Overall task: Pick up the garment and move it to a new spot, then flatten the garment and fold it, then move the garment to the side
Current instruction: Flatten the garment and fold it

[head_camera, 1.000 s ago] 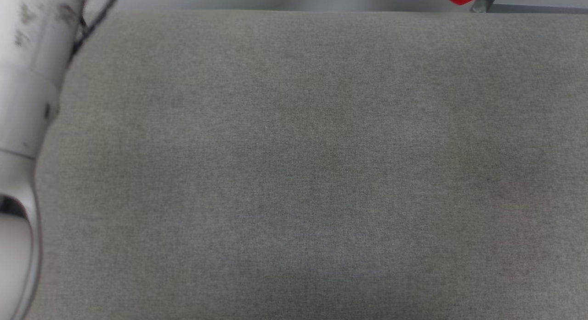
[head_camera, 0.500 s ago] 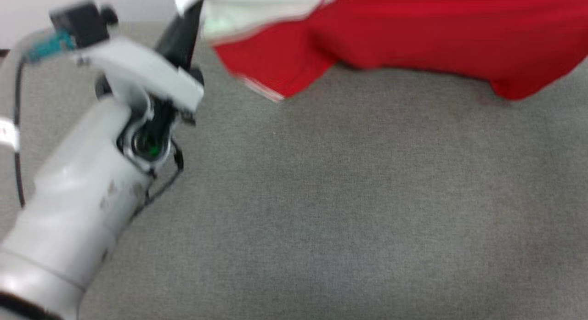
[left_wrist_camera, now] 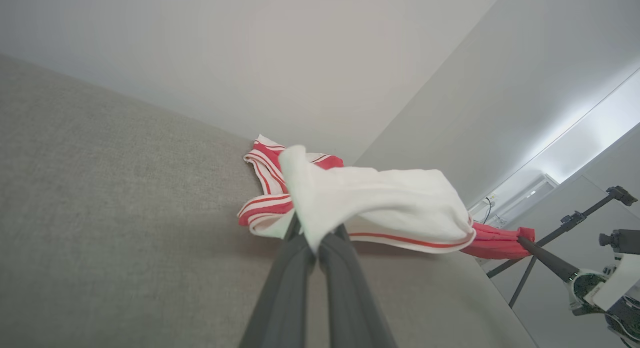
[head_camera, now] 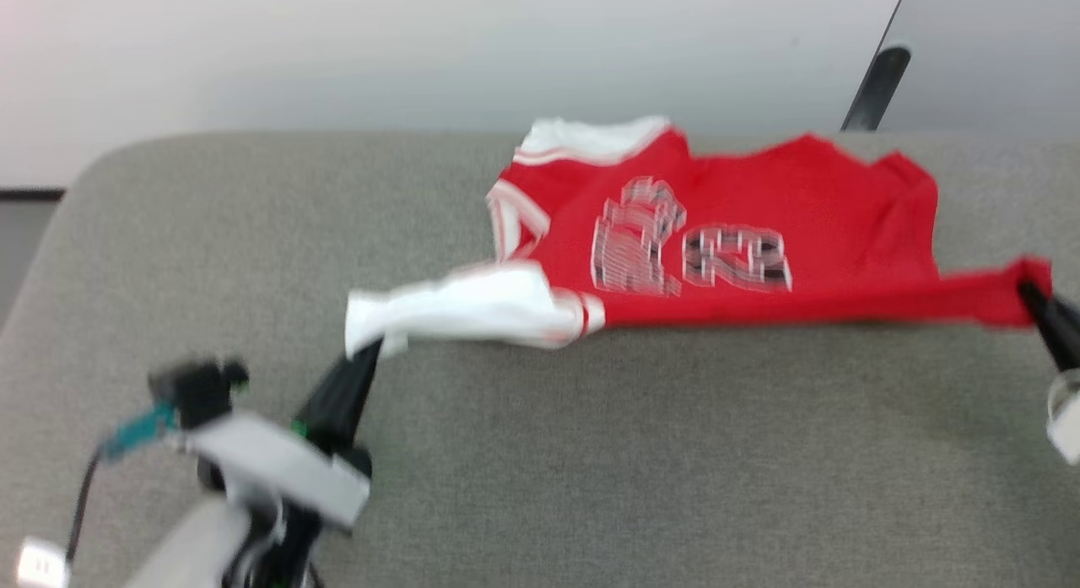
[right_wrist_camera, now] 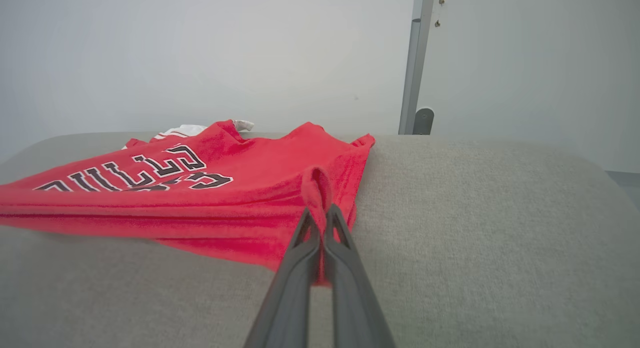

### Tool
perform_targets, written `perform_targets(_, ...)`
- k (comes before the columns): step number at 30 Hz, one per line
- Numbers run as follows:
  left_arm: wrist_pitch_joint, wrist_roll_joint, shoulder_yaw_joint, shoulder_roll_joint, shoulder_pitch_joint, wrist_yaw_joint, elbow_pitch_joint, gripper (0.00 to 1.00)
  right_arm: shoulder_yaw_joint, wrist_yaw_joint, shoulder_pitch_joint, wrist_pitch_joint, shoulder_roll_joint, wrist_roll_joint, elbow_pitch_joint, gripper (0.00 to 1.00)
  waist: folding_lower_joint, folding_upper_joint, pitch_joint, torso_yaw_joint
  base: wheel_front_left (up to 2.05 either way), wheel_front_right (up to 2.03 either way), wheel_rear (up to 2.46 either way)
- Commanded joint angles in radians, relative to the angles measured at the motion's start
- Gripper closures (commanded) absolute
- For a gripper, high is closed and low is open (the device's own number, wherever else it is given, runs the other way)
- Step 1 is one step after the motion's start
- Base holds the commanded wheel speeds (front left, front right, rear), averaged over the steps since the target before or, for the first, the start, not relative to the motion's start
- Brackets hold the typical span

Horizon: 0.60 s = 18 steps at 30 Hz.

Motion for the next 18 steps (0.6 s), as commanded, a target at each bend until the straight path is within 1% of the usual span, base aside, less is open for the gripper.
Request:
perform_targets(1, -0.007, 0.019, 0.04, 0.005, 0.08, 0.003, -0.037, 1.0, 0.002, -0.002, 0.053, -0.003, -0.031, 0.01, -0.018, 1.0, 0.0, -0.0001, -0.082, -0.011, 0.0, 0.0, 0.0)
perform_targets(5, -0.007, 0.065, 0.085, 0.008, 0.252, 0.003, -0.129, 1.0, 0.001, -0.002, 0.152, -0.01, -0.075, 0.016, -0.085, 1.0, 0.0, -0.0001, -0.112, -0.01, 0.0, 0.0, 0.0)
perform_targets(9, -0.007, 0.097, 0.119, 0.015, 0.364, 0.003, -0.208, 1.0, -0.018, -0.002, 0.24, -0.013, -0.113, 0.035, -0.139, 1.0, 0.0, -0.0001, -0.127, -0.001, 0.0, 0.0, 0.0)
perform_targets(12, -0.007, 0.114, 0.139, 0.021, 0.422, 0.022, -0.263, 1.0, -0.037, -0.002, 0.3, -0.014, -0.131, 0.043, -0.167, 1.0, 0.0, -0.0001, -0.131, 0.003, 0.0, 0.0, 0.0)
perform_targets(15, -0.007, 0.132, 0.151, 0.033, 0.476, 0.051, -0.326, 1.0, -0.054, -0.002, 0.351, -0.013, -0.134, 0.04, -0.193, 1.0, 0.0, -0.0001, -0.129, -0.005, 0.0, 0.0, 0.0)
perform_targets(16, -0.007, 0.132, 0.151, 0.033, 0.476, 0.051, -0.326, 1.0, -0.054, -0.002, 0.351, -0.013, -0.134, 0.04, -0.193, 1.0, 0.0, -0.0001, -0.129, -0.005, 0.0, 0.0, 0.0)
perform_targets(18, -0.007, 0.144, 0.152, 0.048, 0.508, 0.076, -0.368, 1.0, -0.068, -0.002, 0.382, -0.008, -0.138, 0.032, -0.207, 1.0, 0.0, -0.0001, -0.125, -0.011, 0.0, 0.0, 0.0)
